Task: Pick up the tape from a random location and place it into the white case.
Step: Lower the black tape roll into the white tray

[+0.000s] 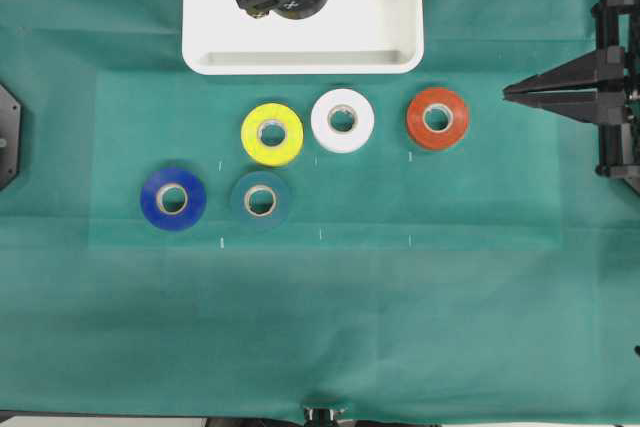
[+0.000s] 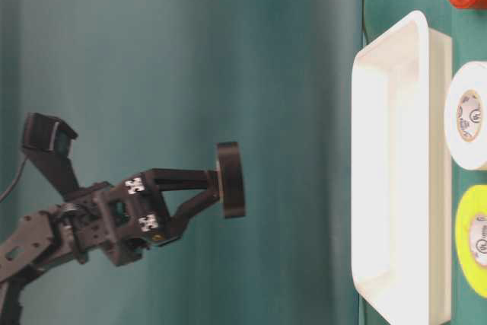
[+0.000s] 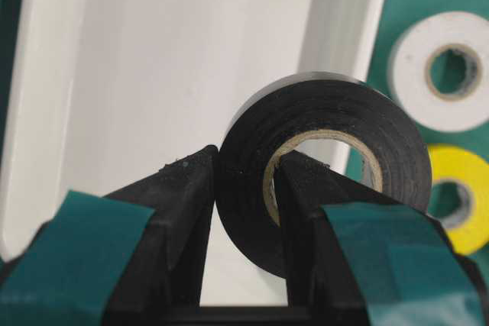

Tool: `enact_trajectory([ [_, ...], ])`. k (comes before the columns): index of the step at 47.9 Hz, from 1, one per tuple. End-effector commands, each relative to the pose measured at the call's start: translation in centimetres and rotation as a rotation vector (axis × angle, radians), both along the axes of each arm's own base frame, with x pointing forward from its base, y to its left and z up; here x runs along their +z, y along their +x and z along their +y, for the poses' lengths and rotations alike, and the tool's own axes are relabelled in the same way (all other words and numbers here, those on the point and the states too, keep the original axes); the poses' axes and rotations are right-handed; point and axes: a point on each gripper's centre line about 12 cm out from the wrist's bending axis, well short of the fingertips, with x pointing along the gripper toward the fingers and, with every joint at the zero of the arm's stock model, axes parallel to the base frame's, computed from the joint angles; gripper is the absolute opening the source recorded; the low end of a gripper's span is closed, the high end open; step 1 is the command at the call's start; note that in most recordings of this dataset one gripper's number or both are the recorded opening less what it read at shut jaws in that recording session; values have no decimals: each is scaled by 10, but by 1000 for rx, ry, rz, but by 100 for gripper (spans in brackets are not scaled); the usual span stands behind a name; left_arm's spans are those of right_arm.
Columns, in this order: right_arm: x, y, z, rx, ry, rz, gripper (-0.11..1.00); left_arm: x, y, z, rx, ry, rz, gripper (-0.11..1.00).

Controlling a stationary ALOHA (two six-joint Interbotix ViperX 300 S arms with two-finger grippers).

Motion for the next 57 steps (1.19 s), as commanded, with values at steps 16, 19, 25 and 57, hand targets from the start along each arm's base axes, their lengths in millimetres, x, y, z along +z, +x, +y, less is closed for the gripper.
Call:
enact_trajectory([
  [16, 8, 4, 0, 1, -3, -18, 0, -59, -2, 18, 41, 4, -7, 20],
  [19, 8, 4, 0, 0, -2, -18, 0, -67, -1, 20, 44, 3, -5, 20],
  [25, 6, 5, 0, 1, -3, -12, 0, -78, 1, 25, 51, 6, -9, 20],
  [57, 4, 6, 0, -1, -3, -5, 0, -137, -2, 58, 119, -15, 44, 20],
])
